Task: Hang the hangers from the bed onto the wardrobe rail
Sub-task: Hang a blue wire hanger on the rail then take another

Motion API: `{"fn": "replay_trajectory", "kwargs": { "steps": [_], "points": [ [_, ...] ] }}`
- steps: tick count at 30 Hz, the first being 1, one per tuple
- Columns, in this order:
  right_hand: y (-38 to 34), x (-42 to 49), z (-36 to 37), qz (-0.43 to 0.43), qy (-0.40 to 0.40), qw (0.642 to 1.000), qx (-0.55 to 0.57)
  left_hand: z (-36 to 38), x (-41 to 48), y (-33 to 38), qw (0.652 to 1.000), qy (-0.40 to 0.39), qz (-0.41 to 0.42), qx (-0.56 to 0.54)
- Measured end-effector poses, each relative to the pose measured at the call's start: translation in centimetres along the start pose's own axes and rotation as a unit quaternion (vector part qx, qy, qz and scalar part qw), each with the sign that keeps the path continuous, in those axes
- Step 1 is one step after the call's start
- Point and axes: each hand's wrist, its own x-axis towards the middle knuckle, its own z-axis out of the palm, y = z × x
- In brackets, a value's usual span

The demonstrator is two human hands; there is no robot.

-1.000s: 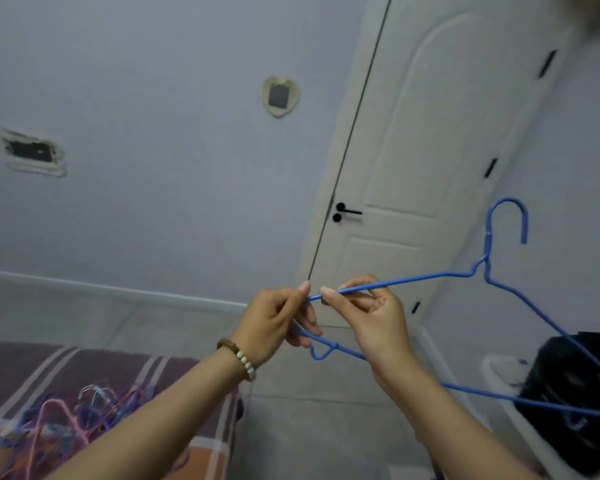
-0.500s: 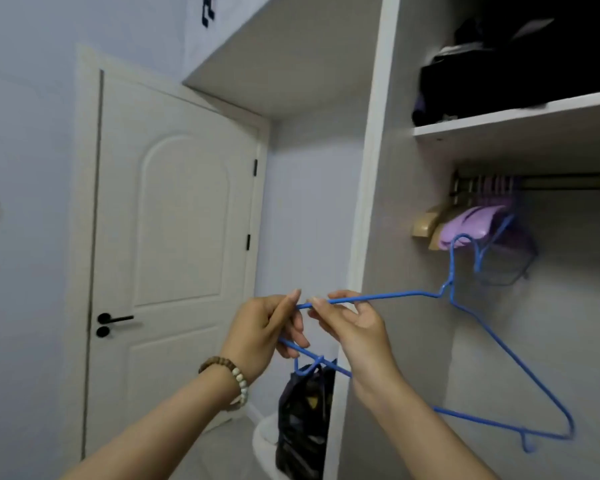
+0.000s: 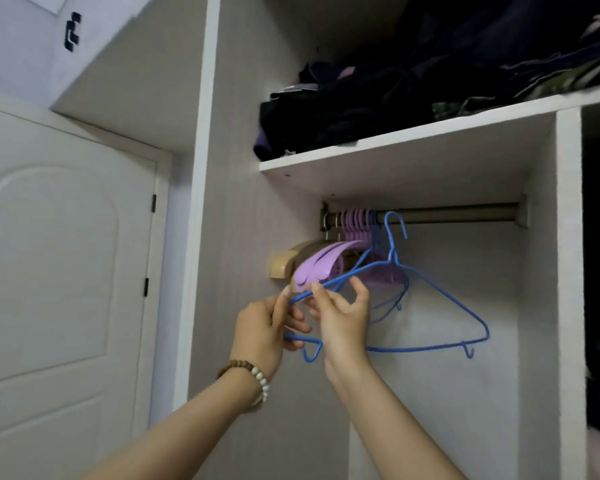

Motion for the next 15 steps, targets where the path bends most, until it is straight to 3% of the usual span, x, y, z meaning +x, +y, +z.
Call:
{"fn": "replay_trajectory", "kwargs": {
  "steps": [8, 15],
  "points": [
    [-1.4, 8.6, -4.3, 0.043, -0.041, 0.998, 0.002, 7.2, 5.0, -2.2, 0.995, -0.089, -0.041, -0.037],
    [-0.7, 13.7, -6.3, 0.063, -0.052, 0.997, -0.008, 10.3, 8.8, -3.3, 0.990, -0.134, -0.045, 0.006]
  ]
}}
